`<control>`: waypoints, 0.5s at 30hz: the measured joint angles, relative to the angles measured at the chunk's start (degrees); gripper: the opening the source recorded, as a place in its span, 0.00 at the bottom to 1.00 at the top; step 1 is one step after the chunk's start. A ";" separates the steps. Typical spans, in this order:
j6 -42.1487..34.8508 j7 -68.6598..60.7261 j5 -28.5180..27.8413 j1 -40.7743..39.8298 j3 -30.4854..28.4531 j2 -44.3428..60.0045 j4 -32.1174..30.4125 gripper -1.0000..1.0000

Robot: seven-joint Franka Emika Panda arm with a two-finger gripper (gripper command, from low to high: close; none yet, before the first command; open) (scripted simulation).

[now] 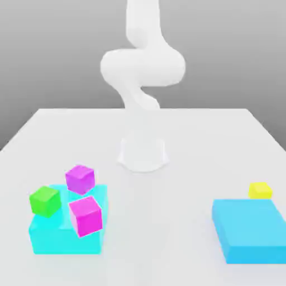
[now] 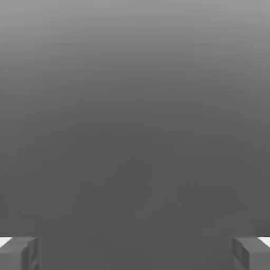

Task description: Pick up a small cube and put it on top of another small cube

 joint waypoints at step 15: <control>17.85 -23.34 1.72 22.86 11.89 30.35 -14.23 0.50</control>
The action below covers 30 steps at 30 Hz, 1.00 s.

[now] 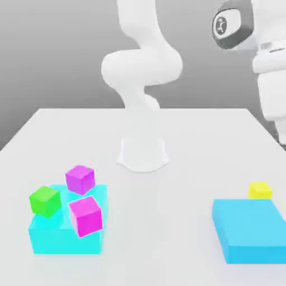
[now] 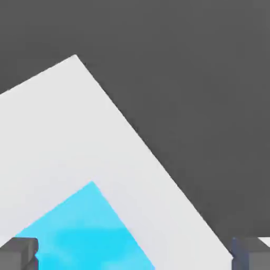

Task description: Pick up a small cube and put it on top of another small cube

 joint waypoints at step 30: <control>6.49 -13.01 -8.12 8.94 -1.77 12.55 -8.55 0.00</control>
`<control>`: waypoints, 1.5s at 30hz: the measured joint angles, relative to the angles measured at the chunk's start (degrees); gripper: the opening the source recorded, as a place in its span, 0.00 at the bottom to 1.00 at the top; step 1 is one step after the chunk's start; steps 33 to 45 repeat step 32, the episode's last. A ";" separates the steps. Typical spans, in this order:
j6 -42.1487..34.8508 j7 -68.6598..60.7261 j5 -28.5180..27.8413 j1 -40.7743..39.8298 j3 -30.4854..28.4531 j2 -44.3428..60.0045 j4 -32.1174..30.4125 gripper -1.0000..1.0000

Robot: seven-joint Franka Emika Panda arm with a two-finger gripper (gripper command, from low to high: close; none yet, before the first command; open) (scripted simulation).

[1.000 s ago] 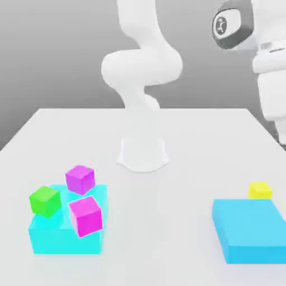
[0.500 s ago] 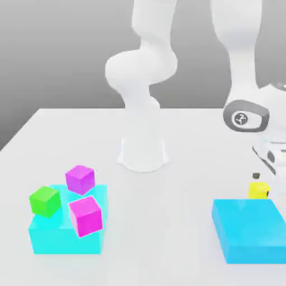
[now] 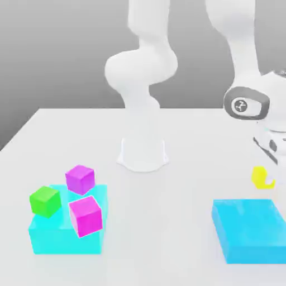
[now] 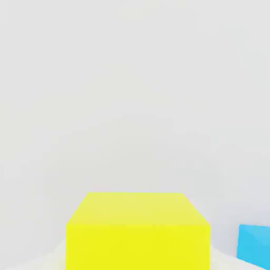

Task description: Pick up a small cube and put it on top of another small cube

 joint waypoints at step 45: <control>-13.54 -57.44 -18.74 -41.58 -43.62 -27.98 -13.49 1.00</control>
